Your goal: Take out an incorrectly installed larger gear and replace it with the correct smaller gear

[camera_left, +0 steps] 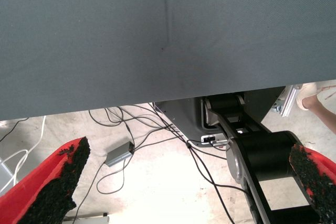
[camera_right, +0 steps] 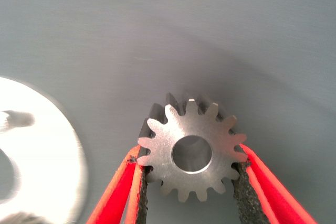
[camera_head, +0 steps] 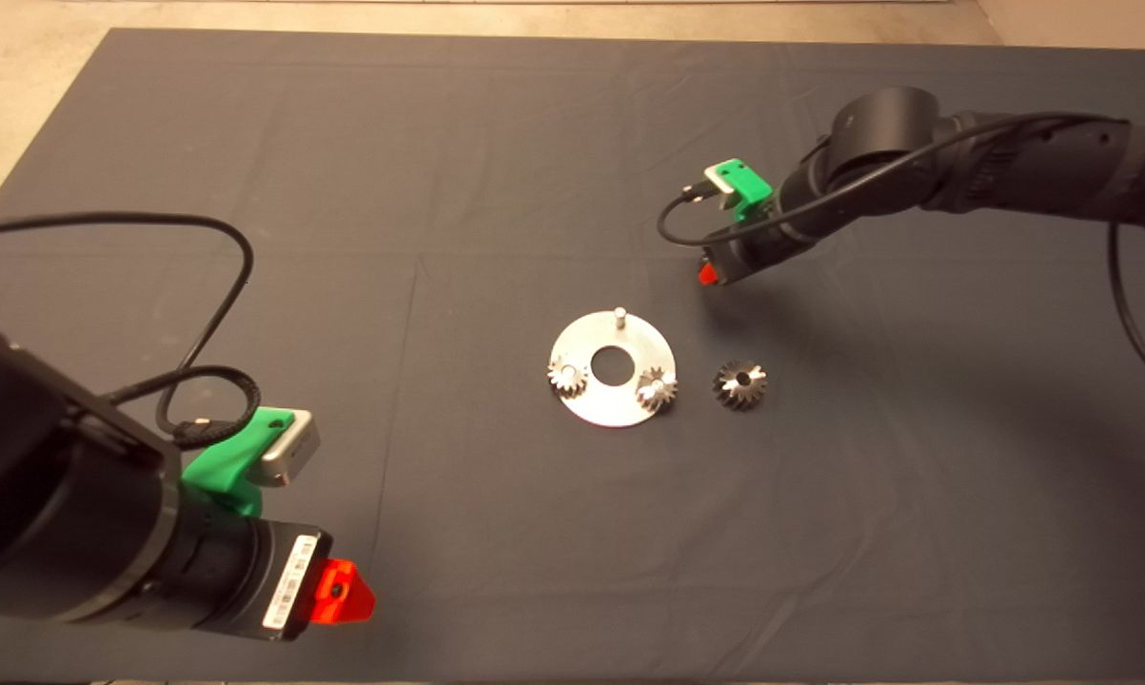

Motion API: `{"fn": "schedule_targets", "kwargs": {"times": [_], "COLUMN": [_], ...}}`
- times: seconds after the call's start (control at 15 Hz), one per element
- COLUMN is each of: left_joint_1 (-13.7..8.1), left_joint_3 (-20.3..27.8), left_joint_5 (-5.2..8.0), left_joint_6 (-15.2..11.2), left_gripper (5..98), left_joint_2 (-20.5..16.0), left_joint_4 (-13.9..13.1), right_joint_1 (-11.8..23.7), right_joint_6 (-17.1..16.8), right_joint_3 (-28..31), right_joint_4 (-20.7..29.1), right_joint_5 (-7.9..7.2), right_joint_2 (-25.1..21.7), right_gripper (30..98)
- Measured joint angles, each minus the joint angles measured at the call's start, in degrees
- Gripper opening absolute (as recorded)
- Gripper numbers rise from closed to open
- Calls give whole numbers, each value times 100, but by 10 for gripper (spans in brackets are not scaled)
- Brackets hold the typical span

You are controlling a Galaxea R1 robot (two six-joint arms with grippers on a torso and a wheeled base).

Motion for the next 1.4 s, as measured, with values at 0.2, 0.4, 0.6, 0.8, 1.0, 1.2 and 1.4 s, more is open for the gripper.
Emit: {"fn": "schedule_targets", "kwargs": {"times": [0.2,0.4,0.6,0.8,1.0,1.2,1.4], "left_joint_1": [0,0,0,0,1,0,0], "left_joint_3": [0,0,0,0,0,0,0], "left_joint_5": [-1,0,-1,-1,-1,-1,-1], "left_joint_6": [0,0,0,0,0,0,0], "left_gripper": [977,977,977,977,977,977,977], "left_joint_2": [0,0,0,-2,-11,-2,-2], "left_joint_4": [0,0,0,-2,0,0,-2], "right_joint_1": [101,138,149,151,151,151,149], "right_joint_6": [7,33,193,193,193,195,195], "right_joint_3": [0,0,5,-18,-140,-371,-362], "right_joint_4": [197,301,320,320,360,350,352], "right_joint_5": [-109,-130,-194,-284,-228,-347,-323], "right_joint_2": [208,425,584,986,1164,1169,1216], "right_gripper": [366,366,366,366,366,366,366]}}
